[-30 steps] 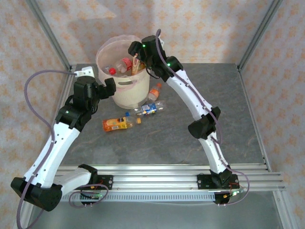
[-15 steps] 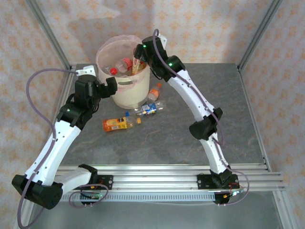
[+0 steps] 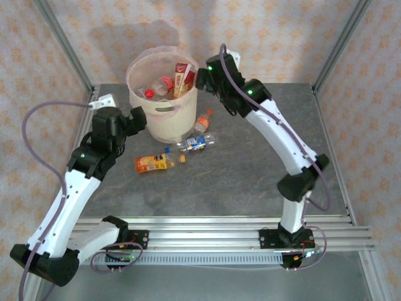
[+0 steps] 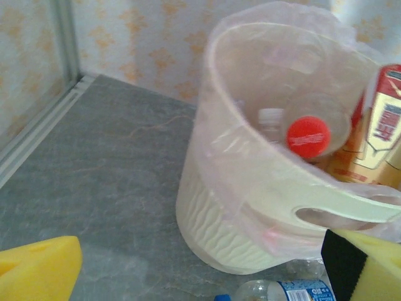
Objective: Put the plastic bottles in the bin
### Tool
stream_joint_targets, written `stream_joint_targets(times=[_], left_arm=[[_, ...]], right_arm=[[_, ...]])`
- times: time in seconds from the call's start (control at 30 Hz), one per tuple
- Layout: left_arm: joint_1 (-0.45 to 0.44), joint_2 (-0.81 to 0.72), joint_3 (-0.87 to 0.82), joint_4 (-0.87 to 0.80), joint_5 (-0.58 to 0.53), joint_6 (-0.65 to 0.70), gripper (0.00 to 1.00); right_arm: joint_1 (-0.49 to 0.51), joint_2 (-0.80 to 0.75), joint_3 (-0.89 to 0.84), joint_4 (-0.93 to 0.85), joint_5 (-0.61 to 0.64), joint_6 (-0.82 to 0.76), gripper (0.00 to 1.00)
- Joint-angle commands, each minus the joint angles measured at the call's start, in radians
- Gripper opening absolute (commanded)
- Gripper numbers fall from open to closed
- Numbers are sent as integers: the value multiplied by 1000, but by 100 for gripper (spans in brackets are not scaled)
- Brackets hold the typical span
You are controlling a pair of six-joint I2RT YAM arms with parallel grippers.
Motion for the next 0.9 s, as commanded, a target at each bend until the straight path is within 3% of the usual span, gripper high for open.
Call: stream_joint_targets(times=[0.0, 0.17, 0.4, 0.87], left_arm=[[-1, -43, -60, -99, -87, -188, 100], [11, -85, -174, -151, -76, -406, 100], [27, -150, -353, -88, 23, -673, 100], [28, -92, -569, 119, 165, -996, 100]], right_arm=[[1, -136, -214, 98, 13, -10, 99], [-8, -281, -452, 108, 9, 10, 99], [-21, -368, -653, 70, 24, 48, 99], [-106, -331, -778, 49, -94, 78, 99]])
